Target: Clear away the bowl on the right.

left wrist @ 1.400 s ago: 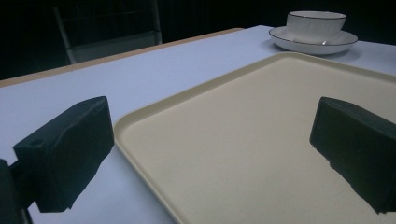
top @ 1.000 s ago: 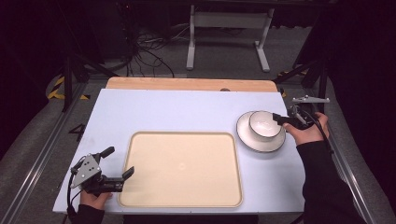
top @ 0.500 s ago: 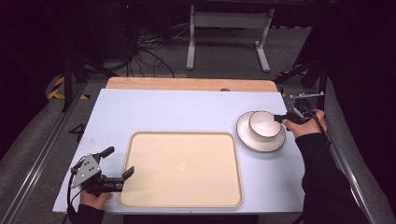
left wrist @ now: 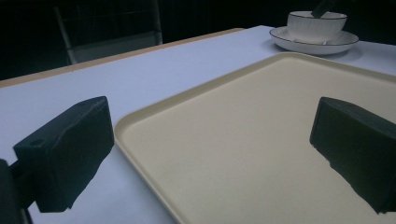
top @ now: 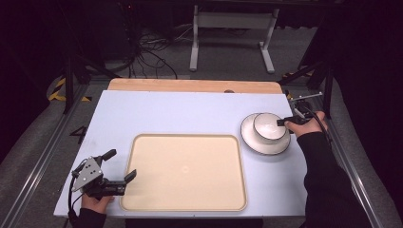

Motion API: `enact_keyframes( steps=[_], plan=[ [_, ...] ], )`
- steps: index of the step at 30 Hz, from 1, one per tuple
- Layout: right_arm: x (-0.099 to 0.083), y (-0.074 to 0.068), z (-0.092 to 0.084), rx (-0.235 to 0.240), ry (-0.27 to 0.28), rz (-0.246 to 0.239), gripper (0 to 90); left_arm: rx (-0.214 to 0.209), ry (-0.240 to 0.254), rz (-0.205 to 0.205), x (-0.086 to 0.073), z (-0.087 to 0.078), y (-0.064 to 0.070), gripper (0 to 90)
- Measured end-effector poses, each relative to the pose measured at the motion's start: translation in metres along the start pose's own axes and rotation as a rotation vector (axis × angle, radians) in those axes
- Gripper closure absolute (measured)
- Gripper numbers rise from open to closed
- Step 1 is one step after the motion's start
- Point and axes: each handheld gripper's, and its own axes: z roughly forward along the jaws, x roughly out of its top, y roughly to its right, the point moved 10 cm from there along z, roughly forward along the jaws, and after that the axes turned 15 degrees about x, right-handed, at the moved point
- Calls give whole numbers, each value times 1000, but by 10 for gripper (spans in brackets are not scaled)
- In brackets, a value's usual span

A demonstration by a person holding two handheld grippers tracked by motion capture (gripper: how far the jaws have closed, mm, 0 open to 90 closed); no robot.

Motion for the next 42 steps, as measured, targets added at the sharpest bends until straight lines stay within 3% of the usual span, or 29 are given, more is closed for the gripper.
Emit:
enact_keyframes(
  steps=[6,14,19,32,38,42],
  plan=[
    [-4,5,6,22,-45,43,617,2,0,2,0,0,0,4],
    [-9,5,16,35,-98,79,676,4,2,5,0,1,0,4],
    [-11,-1,18,56,-128,103,830,3,2,4,0,1,0,4],
    [-9,-11,9,35,-129,97,833,3,-1,7,0,0,0,4],
    [-6,-15,2,5,-110,103,829,3,-1,6,0,0,0,4],
    [-3,-20,-7,15,-93,110,829,3,-2,7,0,1,0,4]
  ],
)
